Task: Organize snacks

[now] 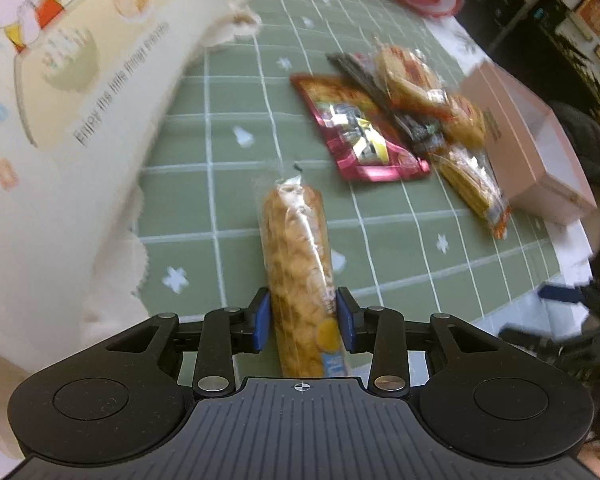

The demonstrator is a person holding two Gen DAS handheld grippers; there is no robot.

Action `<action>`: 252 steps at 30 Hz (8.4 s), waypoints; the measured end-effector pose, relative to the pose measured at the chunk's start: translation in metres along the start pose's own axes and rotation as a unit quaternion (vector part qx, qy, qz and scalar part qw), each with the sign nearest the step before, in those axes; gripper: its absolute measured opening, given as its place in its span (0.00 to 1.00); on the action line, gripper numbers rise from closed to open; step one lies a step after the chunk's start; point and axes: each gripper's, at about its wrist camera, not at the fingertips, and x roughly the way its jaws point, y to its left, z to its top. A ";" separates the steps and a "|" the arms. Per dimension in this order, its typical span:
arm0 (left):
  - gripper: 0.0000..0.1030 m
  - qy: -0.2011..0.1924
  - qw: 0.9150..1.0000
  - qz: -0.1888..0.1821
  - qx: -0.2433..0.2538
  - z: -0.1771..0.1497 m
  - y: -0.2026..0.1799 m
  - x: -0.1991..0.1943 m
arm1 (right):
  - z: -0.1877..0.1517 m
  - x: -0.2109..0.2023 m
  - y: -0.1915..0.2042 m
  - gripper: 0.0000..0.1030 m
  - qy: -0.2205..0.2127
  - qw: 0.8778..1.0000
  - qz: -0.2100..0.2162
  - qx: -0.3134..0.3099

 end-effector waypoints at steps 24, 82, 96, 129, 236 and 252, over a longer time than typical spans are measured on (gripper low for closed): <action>0.37 -0.005 1.000 0.000 -0.020 -0.005 0.001 -0.002 | 0.048 -0.032 0.048 0.28 0.006 0.987 0.065 -0.147; 0.36 0.037 0.996 -0.062 0.048 -0.023 -0.011 -0.001 | 0.028 -0.014 0.062 0.72 -0.084 0.964 -0.095 0.233; 0.36 0.077 0.979 -0.136 0.133 -0.028 -0.088 0.003 | -0.014 -0.049 0.028 0.37 -0.038 0.985 -0.047 0.163; 0.38 -0.047 0.987 -0.086 0.129 0.166 -0.283 0.108 | 0.068 -0.184 -0.197 0.25 -0.249 0.949 -0.066 0.183; 0.40 0.010 0.989 -0.116 -0.091 0.121 -0.019 0.085 | 0.104 0.035 0.038 0.22 -0.119 0.989 0.072 0.039; 0.17 -0.003 0.991 -0.107 -0.080 0.075 -0.010 0.021 | 0.088 0.014 0.065 0.20 -0.108 0.988 0.109 0.004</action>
